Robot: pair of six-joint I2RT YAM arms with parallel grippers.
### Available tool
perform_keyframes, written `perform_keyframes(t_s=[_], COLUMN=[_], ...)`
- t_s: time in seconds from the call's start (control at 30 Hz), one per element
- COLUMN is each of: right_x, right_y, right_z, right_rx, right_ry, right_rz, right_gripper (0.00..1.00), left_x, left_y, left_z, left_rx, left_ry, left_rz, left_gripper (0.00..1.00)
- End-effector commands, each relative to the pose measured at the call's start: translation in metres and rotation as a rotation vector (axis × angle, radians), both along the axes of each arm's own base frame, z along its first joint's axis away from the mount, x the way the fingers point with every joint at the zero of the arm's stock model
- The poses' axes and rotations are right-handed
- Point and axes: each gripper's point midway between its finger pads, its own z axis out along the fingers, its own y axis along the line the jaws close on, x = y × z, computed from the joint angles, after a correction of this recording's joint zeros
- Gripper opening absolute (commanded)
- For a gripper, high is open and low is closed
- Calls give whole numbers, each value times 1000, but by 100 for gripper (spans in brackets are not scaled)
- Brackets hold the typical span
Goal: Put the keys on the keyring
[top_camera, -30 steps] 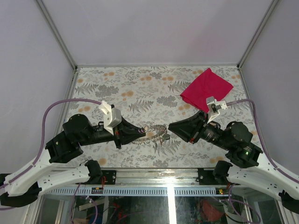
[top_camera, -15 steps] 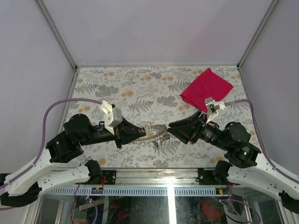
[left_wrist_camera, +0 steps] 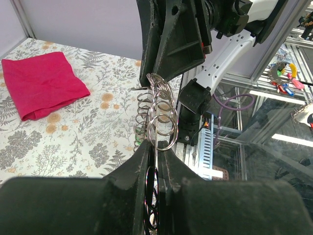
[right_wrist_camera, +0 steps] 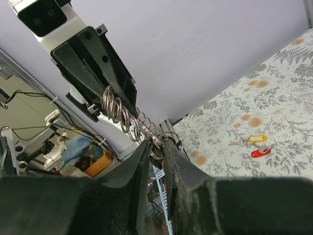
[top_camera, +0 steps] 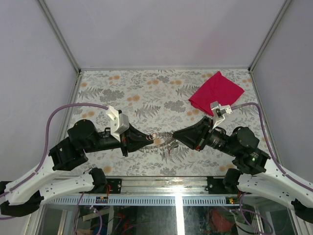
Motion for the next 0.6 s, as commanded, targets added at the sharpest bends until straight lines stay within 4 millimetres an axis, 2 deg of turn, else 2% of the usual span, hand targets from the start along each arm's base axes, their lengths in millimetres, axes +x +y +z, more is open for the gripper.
perform_keyframes(t_s=[0.0,0.2,0.43,0.57], right_x=[-10,-10,-11,-12], right_y=[-6,-9,-9,-9], right_z=[24,25,25,24], right_rx=[68,71,71,73], right_ry=[-51,-53,-55,-59], right_rz=[27,17,22,30], right_gripper=[22,18,7,9], left_x=[0,2,5,6], left_y=[5,5,4,4], left_z=[33,33,31,30], left_rx=[-89,-83,-78,-73], left_ry=[-71,-72,-72,-70], left_rz=[14,25,33,37], left_gripper=[0,0,0,0])
